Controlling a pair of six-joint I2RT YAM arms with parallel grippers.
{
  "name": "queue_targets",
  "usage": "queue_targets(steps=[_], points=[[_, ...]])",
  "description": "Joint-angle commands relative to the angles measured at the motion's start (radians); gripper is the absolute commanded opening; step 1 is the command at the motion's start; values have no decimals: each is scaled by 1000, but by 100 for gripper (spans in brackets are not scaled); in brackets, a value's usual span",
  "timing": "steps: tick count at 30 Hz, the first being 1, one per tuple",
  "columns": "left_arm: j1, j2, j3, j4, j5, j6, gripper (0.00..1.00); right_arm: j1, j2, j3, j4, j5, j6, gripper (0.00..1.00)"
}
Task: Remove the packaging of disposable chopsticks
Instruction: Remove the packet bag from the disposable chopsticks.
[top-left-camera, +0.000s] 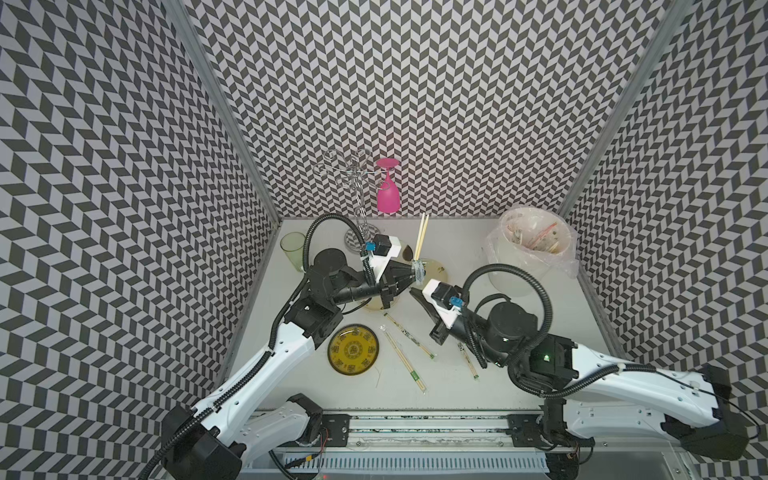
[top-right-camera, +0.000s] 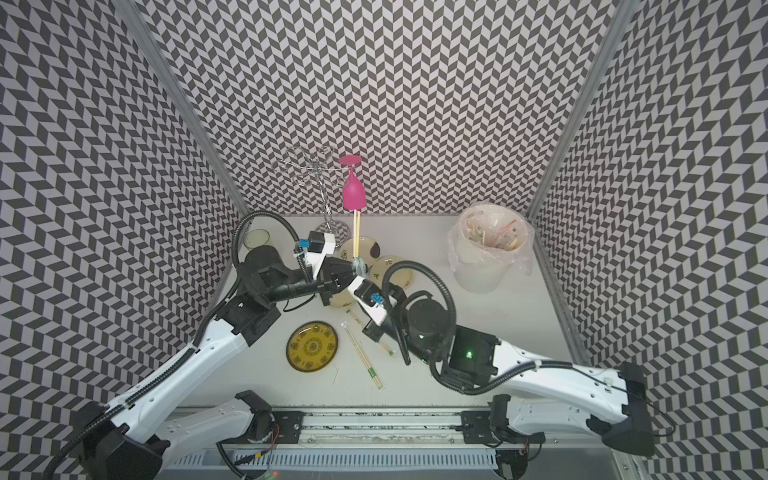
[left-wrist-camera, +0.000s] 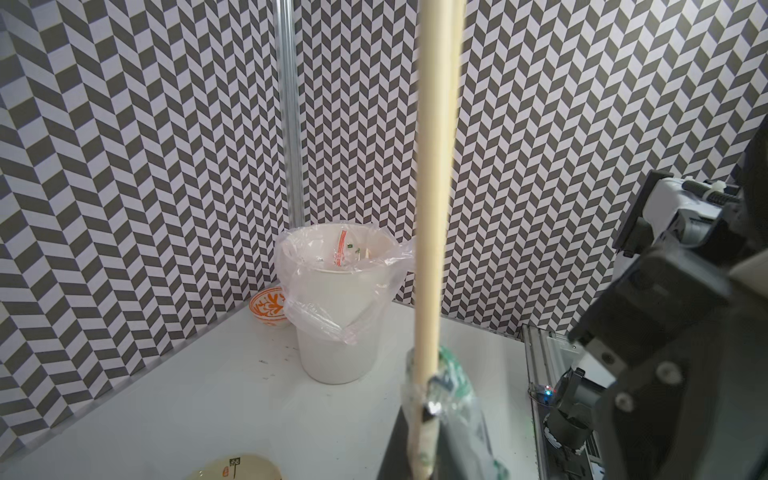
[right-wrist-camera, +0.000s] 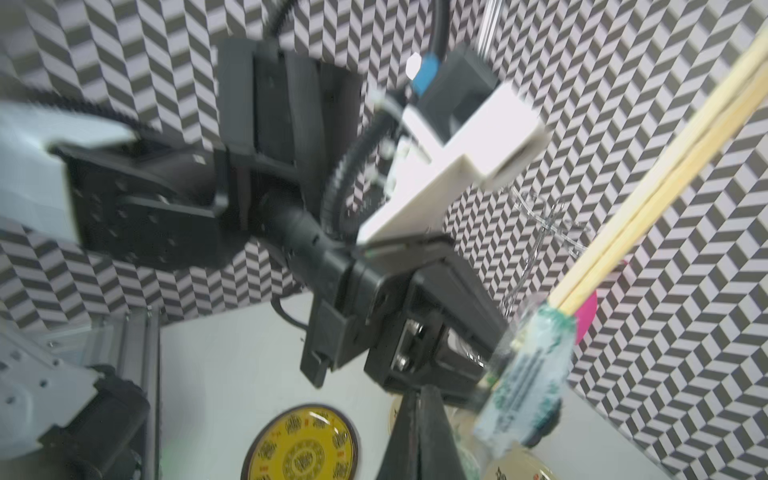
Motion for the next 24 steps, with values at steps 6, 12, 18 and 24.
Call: queue_targets(steps=[6,12,18,24], points=[[28,-12,15,58,0,-27,0,-15,-33,5,-4,-160,98,0],[28,-29,9,58,13,-1,0,-15,-59,80,-61,-191,102,71],[28,-52,-8,87,61,12,0,-34,-103,179,-89,-184,48,70],[23,-50,-14,111,166,16,0,-144,-47,266,-148,-276,103,72]])
